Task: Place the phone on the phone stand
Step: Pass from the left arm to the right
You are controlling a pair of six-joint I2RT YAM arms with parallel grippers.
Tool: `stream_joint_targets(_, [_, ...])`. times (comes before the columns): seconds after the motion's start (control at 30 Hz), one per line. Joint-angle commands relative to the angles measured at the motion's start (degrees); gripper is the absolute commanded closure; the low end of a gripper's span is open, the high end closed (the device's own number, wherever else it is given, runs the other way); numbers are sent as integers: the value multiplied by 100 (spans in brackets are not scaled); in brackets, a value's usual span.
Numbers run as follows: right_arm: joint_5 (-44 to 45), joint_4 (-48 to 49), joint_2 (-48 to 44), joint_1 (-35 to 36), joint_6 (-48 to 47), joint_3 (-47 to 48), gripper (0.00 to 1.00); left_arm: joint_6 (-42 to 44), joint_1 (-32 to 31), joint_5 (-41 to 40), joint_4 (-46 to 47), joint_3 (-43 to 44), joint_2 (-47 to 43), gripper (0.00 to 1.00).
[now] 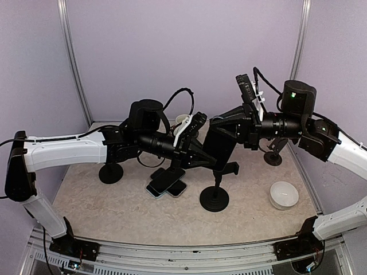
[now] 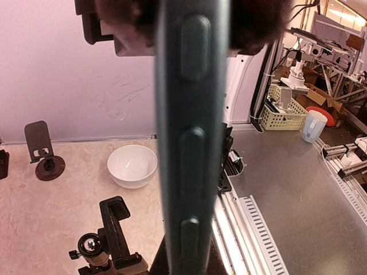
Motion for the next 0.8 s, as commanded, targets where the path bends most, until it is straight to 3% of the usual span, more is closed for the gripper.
stream_joint_targets(0.0, [-65, 53, 73, 14, -172, 179, 100, -154, -55, 117, 214, 20, -224, 93])
stream_joint_targets(0.07, [86, 15, 52, 3, -141, 192, 100, -158, -53, 47, 245, -17, -258, 77])
stream_joint_targets(0.17, [233, -38, -50, -37, -182, 186, 100, -217, -54, -94, 363, -147, -336, 33])
stream_joint_targets(0.33, [548, -201, -397, -168, -282, 76, 100, -436, -55, -525, 699, -468, -542, 2])
stream_joint_targets(0.77, [821, -452, -1227, -624, -219, -159, 100, -797, -283, -1467, 1282, -1177, -539, 3])
